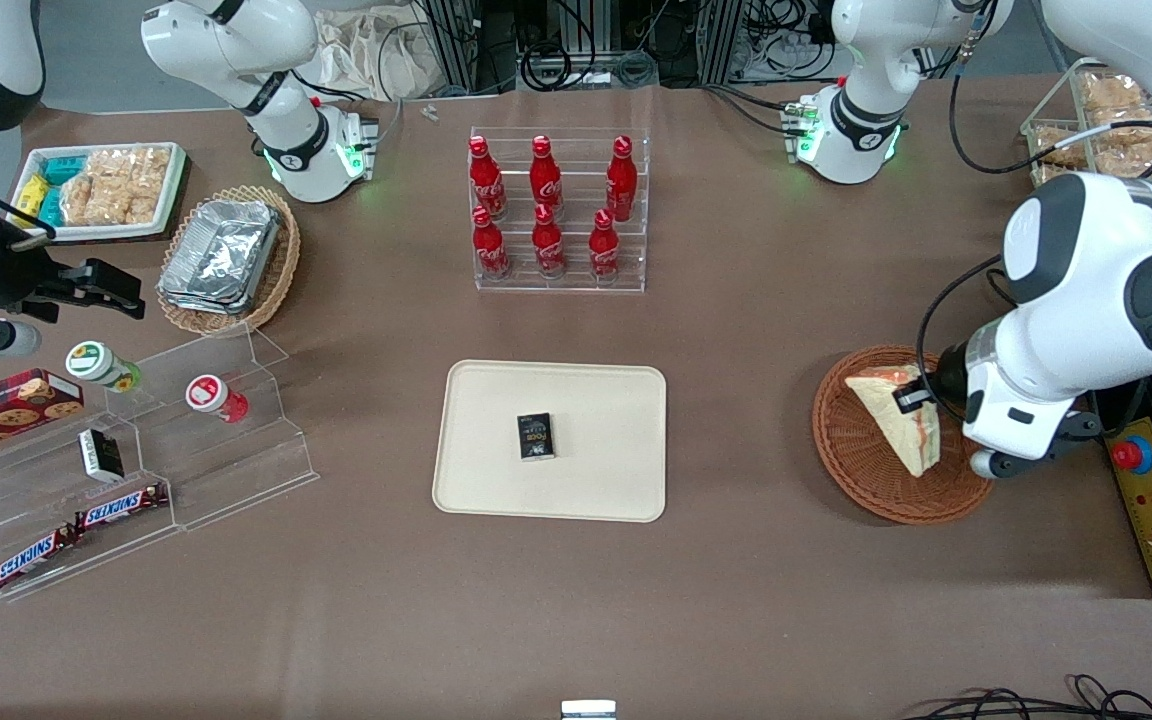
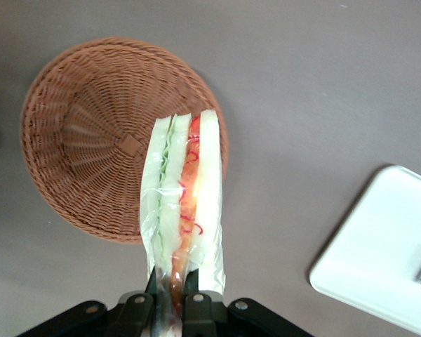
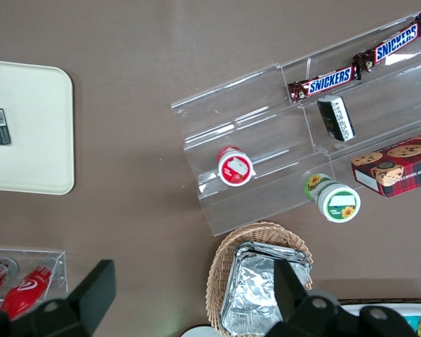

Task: Place sandwich from basket to tray
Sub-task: 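Lift the sandwich out of the basket with the left gripper, then carry the sandwich over the cream tray beside the black tissue pack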

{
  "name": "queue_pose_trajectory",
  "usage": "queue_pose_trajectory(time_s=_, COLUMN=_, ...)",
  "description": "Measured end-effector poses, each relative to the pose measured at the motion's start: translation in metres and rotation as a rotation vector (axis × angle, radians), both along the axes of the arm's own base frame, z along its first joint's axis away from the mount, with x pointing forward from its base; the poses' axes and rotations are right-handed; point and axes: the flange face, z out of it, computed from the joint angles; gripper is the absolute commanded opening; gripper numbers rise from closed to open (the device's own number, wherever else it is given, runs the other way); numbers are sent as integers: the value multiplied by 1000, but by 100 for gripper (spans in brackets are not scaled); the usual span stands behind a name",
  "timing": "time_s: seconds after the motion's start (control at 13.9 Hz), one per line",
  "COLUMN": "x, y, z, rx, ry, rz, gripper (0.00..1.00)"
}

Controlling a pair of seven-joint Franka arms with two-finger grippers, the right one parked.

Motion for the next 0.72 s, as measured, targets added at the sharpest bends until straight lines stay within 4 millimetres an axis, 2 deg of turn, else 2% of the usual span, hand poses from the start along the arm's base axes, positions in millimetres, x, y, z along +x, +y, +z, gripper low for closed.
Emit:
queue_pose_trajectory(time_s=0.14, x=-6, y=-29, z=7, rx=-19, ry=-5, rz=-78, gripper=0)
queue_pose_trajectory(time_s=0.36, x=-22, y=-88, z=3, rx=-34, ry=4, rz=-205, gripper=0)
queue_pose_trajectory(time_s=0.58, x=-43, y=-160, z=-15, rx=0, ry=13, rz=-350, gripper=0)
queue_pose_trajectory(time_s=0.72, x=-51, y=-203, z=-37, rx=22, ry=19, rz=-429, gripper=0)
